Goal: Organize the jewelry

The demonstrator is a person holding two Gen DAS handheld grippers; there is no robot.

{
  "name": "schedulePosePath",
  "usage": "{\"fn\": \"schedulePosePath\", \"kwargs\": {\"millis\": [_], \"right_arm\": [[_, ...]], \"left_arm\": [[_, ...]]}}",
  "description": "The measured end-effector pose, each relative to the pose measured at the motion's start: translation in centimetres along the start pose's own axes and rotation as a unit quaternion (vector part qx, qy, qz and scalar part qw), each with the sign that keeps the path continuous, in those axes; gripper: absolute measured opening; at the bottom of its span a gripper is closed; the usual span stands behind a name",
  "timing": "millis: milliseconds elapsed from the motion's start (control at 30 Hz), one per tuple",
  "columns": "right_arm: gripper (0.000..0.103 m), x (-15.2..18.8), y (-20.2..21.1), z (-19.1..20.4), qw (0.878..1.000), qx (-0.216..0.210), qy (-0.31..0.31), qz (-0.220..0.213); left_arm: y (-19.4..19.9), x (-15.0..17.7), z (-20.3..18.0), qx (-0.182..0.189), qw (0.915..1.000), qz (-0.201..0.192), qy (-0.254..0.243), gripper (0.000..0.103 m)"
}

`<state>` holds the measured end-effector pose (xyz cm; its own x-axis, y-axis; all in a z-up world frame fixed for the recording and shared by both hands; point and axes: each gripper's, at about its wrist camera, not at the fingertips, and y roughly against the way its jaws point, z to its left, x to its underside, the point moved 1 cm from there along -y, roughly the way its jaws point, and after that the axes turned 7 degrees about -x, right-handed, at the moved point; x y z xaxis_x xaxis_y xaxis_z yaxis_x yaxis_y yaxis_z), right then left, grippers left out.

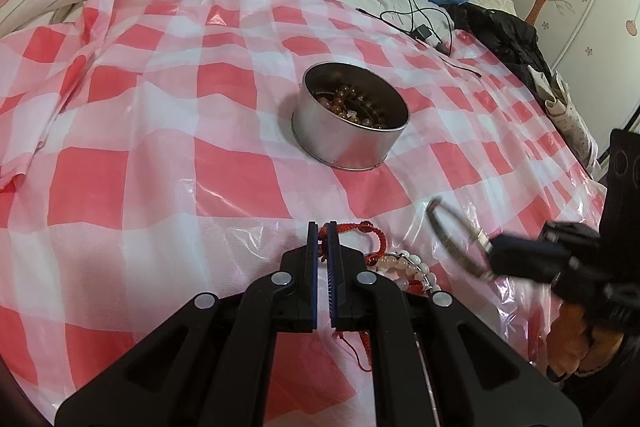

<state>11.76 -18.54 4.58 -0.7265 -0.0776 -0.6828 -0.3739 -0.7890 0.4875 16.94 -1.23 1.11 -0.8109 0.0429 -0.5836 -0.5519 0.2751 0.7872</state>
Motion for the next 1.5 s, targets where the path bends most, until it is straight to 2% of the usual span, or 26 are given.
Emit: {"fn": "schedulePosePath", "kwargs": {"millis": [100, 167, 333, 433, 533, 700, 867, 1200, 1400, 1500], "right_arm": [[0.003, -0.3, 0.5, -0.1, 1.000, 0.006, -0.003, -0.011], [0.003, -0.2, 0.5, 0.0, 1.000, 0.024, 0.006, -0.009], [0.003, 0.2, -0.1, -0.2, 0.997, 0.073, 0.023, 0.008], [0.003, 0.3, -0.2, -0.6, 0.997, 0.076, 0.020, 0.011], [0.003, 0.4, -0.2, -0.8, 0.997, 0.075, 0.017, 0.011], [0.003, 0.4, -0.1, -0.9, 0.997, 0.073, 0.012, 0.008], [0.003, 0.4, -0.2, -1.2, 0.997, 0.072, 0.004, 0.007], [0.003, 0.6, -0.4, -2.0, 0.998, 0.062, -0.023, 0.010], [0.003, 0.9, -1.2, -1.6, 0.996, 0.084, -0.001, 0.037], [0.004, 1.5, -2.3, -1.9, 0.994, 0.080, -0.007, 0.072]], "left_arm": [[-0.5, 0.2, -0.4, 0.001, 0.9999, 0.010, -0.010, 0.006], [-0.9, 0.4, -0.6, -0.002, 0.9998, 0.016, -0.012, 0.014], [-1.5, 0.6, -0.8, -0.006, 0.9996, 0.020, -0.017, 0.018], [-1.5, 0.7, -1.2, -0.016, 0.9993, 0.015, -0.031, 0.018], [-1.3, 0.8, -1.9, -0.026, 0.9981, 0.009, -0.054, 0.008], [-0.1, 0.7, -2.8, -0.042, 0.9957, -0.013, -0.081, 0.008], [0.7, 0.3, -2.5, -0.045, 0.9956, -0.026, -0.078, 0.008], [0.7, 0.3, -2.3, -0.031, 0.9969, -0.026, -0.067, 0.008], [0.0, 0.5, -2.2, -0.035, 0.9971, -0.014, -0.066, 0.008], [-0.2, 0.6, -2.2, -0.035, 0.9972, -0.008, -0.066, 0.008]]}}
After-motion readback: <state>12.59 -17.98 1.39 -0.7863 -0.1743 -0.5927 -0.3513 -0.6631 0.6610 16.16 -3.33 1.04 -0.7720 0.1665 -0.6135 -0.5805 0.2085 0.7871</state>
